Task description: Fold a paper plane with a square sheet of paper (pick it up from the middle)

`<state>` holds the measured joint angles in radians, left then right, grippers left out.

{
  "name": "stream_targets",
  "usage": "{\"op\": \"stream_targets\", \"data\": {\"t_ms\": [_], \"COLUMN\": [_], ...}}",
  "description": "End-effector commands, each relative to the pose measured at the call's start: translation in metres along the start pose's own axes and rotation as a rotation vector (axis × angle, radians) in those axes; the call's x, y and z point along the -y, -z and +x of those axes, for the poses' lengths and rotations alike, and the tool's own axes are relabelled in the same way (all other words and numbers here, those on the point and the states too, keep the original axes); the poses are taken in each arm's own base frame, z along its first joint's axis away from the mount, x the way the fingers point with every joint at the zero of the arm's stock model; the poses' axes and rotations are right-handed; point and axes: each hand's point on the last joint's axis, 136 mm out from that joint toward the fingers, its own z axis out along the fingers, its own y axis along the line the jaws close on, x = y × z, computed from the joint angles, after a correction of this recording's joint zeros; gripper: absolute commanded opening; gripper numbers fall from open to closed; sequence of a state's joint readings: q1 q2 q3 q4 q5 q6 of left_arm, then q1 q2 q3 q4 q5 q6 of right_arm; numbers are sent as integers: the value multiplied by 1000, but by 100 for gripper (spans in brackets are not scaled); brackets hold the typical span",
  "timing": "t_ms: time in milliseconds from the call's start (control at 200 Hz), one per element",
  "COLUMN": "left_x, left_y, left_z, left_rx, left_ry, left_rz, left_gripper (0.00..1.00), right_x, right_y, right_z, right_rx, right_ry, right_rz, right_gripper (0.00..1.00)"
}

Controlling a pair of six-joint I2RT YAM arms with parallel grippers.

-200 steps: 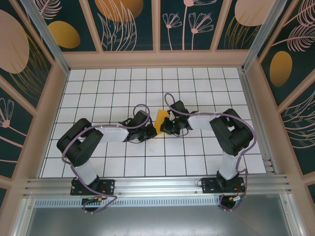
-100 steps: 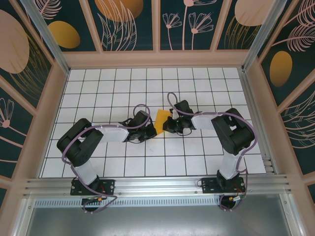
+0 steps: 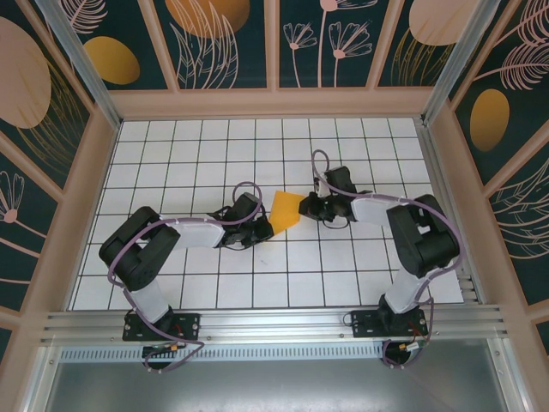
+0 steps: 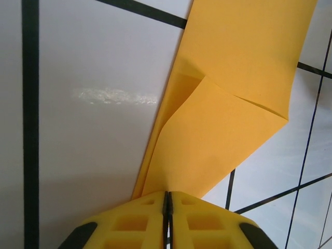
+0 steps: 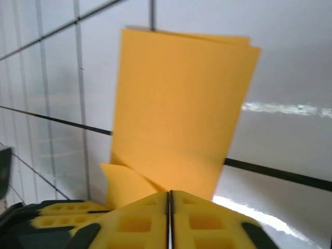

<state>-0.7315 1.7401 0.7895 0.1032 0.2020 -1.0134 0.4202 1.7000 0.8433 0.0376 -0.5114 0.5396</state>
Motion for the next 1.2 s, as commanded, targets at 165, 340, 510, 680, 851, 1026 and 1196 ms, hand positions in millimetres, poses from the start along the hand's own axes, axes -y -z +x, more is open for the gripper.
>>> {"op": "stream_targets", "data": {"t_ms": [165, 340, 510, 680, 851, 1026, 1196], "left_x": [53, 50, 42, 28, 20, 15, 12], "left_y": [23, 12, 1, -5, -10, -12, -13], "left_z": [-32, -40, -45, -49, -49, -50, -49], "left_rx": [91, 103, 107, 119, 114, 110, 104], "left_ry": [-83, -80, -70, -67, -66, -57, -52], "left_rz": [126, 108, 75, 15, -4, -13, -20], "left_gripper": [20, 21, 20, 18, 18, 17, 16], "right_x": [-10, -12, -10, -13, -15, -17, -17], "right_y": [36, 38, 30, 18, 9, 2, -5], "right_z": [0, 7, 14, 20, 23, 23, 23], "right_rx": [110, 112, 88, 49, 22, 4, -11], "right_ry": [-102, -197, -244, -258, -270, -271, -267], "right_rz": [-7, -43, -45, -45, -43, -42, -36], "right_gripper": [35, 47, 52, 52, 51, 50, 48]}}
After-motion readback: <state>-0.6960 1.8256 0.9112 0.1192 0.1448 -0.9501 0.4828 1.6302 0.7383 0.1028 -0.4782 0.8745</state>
